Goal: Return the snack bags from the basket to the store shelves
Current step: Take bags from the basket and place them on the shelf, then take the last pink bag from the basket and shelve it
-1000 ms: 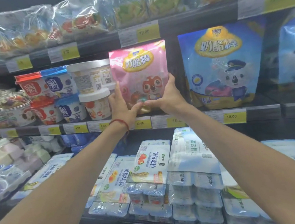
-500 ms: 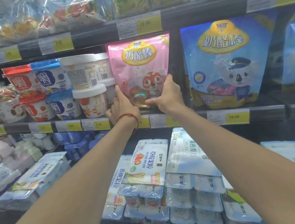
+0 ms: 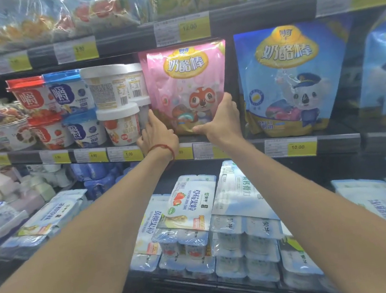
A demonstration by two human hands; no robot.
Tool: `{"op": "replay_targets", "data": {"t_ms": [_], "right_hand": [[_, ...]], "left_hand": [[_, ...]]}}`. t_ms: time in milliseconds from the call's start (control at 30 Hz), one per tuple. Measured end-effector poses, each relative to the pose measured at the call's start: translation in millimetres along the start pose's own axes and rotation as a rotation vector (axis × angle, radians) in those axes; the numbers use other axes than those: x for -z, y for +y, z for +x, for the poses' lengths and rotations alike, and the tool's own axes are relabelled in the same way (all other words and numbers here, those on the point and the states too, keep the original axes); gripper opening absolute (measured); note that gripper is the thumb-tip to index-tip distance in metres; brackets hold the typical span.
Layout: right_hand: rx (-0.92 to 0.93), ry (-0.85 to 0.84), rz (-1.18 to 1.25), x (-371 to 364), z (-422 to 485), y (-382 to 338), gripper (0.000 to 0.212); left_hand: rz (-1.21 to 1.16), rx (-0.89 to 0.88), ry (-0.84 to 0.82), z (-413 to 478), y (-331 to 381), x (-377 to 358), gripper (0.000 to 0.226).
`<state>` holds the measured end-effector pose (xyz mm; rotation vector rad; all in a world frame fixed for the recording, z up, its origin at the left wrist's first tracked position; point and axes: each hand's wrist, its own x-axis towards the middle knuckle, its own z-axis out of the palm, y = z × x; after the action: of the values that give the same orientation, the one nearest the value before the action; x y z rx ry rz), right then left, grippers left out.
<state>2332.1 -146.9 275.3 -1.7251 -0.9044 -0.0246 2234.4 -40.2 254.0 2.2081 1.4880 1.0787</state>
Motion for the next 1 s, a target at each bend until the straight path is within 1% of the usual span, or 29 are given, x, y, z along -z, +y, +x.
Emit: {"op": "replay_targets", "data": {"t_ms": [100,200,333,500,600,767,833,900,1000], "right_hand": [[0.026,-0.027,-0.004,3,-19,-7,0.106],[0.026,-0.030,-0.033,4,-41,-11,0.105],[0.103,-0.011,-0.018,-8,-78,-17,0.087],[0.232,-0.029,0.068,-36,-124,-27,0.050],[0.278,-0.100,0.111,-63,-158,-33,0.037],[0.327,-0.303,0.134,-116,-226,-41,0.033],[0.357,-0.383,0.122,-136,-256,-42,0.032],[0.387,-0.474,0.102,-157,-288,-43,0.030],[0.406,-0.618,0.116,-183,-339,-42,0.027]], "left_hand": [[-0.045,-0.057,-0.034,-12,-11,9,0.064],[-0.116,-0.157,-0.057,-28,-23,22,0.060],[-0.219,-0.255,-0.043,-49,-37,49,0.052],[-0.210,-0.330,-0.006,-76,-71,86,0.039],[-0.195,-0.277,0.009,-96,-107,109,0.037],[-0.103,-0.173,0.045,-142,-185,141,0.037],[-0.021,-0.142,0.022,-161,-222,153,0.038],[0.073,-0.076,-0.022,-182,-260,166,0.040],[0.107,0.063,-0.029,-217,-313,188,0.043]]}}
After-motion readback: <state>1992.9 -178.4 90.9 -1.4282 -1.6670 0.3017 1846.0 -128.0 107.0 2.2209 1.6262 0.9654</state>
